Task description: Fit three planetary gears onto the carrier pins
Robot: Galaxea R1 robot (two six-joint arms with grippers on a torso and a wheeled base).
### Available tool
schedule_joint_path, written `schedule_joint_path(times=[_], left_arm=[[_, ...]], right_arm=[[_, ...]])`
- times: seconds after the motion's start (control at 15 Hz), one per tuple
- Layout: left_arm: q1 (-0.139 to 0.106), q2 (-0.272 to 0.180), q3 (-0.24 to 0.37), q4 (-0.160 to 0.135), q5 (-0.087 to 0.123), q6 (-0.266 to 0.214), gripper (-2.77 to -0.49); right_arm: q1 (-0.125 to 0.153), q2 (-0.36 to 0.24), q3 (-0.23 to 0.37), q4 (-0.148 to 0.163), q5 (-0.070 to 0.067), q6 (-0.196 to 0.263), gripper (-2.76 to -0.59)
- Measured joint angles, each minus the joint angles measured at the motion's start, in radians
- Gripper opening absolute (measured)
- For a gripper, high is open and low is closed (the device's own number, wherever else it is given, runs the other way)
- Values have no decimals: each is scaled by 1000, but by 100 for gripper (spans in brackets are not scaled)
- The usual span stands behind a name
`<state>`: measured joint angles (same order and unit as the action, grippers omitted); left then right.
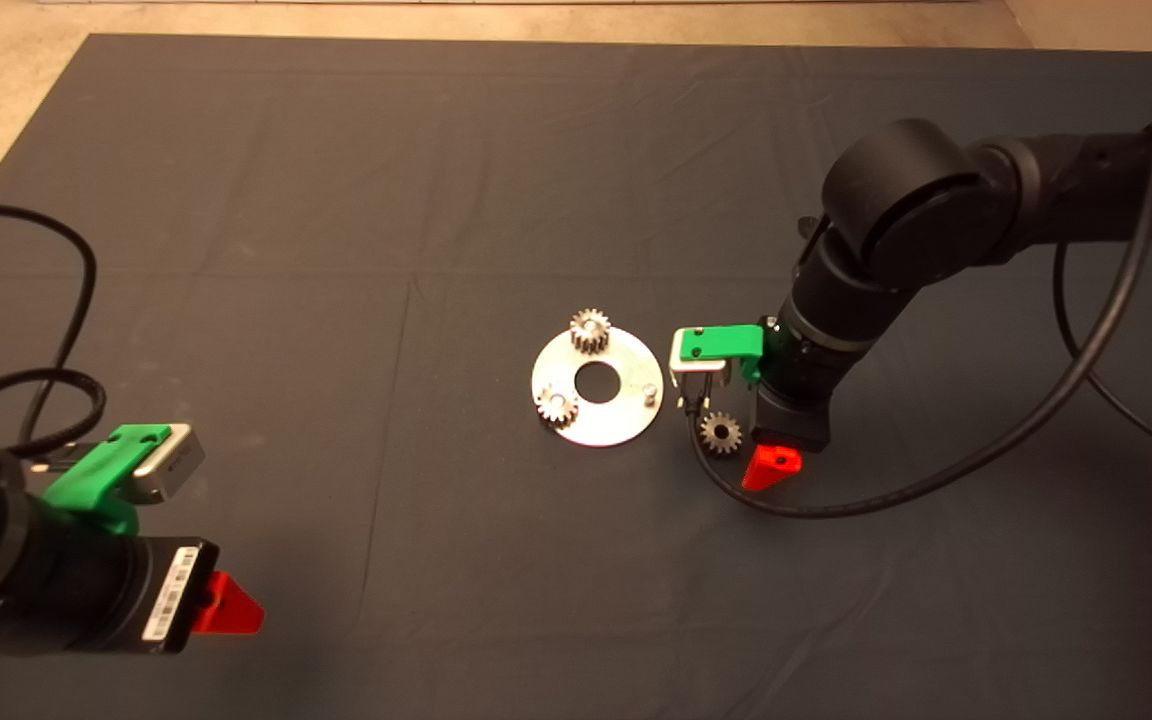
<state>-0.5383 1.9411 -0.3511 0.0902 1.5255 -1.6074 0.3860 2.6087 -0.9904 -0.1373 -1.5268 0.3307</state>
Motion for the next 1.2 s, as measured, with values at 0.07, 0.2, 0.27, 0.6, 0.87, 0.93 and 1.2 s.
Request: schedule_joint_path(times=[0.07, 0.2, 0.27, 0.6, 0.87, 0.93, 1.2], left_arm=[[0, -1, 0, -5, 0, 0, -108], [0, -2, 0, -13, 0, 0, -108], [0, -2, 0, -15, 0, 0, -108], [0, -3, 2, -20, 0, 0, -108], [0, -6, 2, -23, 0, 0, -108], [0, -5, 2, -23, 0, 0, -108], [0, -5, 2, -24, 0, 0, -108]], right_arm=[[-9, 1, 1, -29, 0, -12, -63], [-29, 0, 2, -80, 0, -31, -63], [-43, 0, 2, -101, 0, -36, -63], [-83, 0, 4, -177, 0, -61, -64], [-101, 0, 4, -196, 0, -72, -80], [-110, 0, 4, -197, 0, -77, -80], [-121, 0, 4, -202, 0, -85, -96]])
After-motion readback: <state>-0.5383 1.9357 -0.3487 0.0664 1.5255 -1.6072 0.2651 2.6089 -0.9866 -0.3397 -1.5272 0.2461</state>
